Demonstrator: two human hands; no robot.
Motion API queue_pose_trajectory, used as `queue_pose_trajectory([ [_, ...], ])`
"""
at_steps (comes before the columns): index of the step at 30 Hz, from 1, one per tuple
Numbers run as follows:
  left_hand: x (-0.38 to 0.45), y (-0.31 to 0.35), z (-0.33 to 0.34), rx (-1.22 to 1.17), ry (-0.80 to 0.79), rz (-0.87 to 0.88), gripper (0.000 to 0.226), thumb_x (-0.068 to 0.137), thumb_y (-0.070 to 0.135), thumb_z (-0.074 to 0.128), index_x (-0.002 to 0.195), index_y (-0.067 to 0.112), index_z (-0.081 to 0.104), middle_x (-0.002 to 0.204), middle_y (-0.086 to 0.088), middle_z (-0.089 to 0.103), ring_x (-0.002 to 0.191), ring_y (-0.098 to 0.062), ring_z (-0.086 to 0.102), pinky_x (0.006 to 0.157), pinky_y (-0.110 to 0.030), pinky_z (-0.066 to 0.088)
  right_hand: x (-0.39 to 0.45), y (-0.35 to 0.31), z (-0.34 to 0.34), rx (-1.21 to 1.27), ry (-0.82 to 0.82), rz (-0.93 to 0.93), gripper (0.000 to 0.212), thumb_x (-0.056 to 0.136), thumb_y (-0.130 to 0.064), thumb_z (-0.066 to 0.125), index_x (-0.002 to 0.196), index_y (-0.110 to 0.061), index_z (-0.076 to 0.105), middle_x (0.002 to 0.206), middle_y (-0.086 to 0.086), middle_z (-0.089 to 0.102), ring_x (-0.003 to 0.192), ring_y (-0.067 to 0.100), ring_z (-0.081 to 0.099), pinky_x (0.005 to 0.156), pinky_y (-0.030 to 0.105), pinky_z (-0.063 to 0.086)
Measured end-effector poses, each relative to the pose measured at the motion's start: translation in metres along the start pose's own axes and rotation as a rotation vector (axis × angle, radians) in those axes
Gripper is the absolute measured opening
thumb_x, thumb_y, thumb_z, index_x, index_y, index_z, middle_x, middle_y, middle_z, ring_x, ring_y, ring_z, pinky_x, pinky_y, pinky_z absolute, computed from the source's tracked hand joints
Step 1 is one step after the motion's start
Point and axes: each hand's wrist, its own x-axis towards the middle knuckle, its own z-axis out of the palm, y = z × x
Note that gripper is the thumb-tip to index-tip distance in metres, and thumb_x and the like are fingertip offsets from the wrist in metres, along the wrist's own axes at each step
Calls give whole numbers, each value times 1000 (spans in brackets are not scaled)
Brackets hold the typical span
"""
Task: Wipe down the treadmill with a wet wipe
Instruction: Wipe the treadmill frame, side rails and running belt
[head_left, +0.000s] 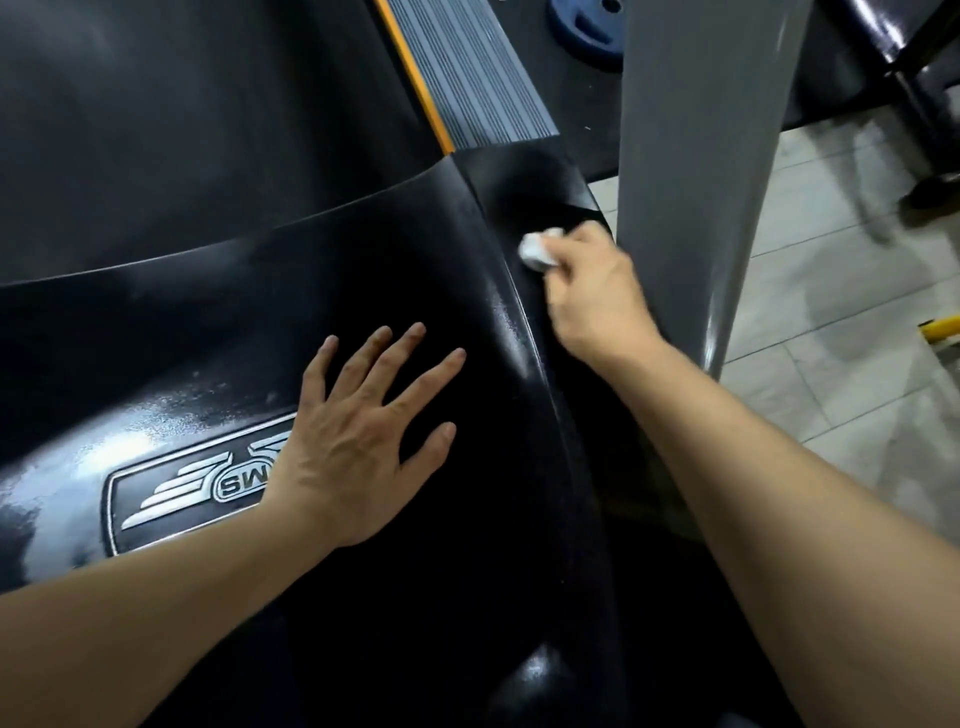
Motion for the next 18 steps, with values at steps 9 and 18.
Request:
queue_pose_trajectory([
  [9, 0, -1, 0, 6, -17, -2, 63, 99, 61, 30, 159, 44, 20, 168, -3, 24, 155, -25, 21, 122, -60, 14, 66, -5, 23, -78, 84, 206, 27, 100, -19, 46, 116, -16, 67, 123, 11, 53, 112, 31, 55, 92, 32, 41],
  [18, 0, -2, 1, 3, -19, 12, 64, 100, 60, 32, 160, 42, 19, 168, -4, 23, 155, -26, 20, 121, -61, 17, 133, 1, 19, -186, 88, 271, 31, 103, -29, 47, 121, -9, 62, 128, 16, 56, 118, 33, 54, 91, 30, 38],
])
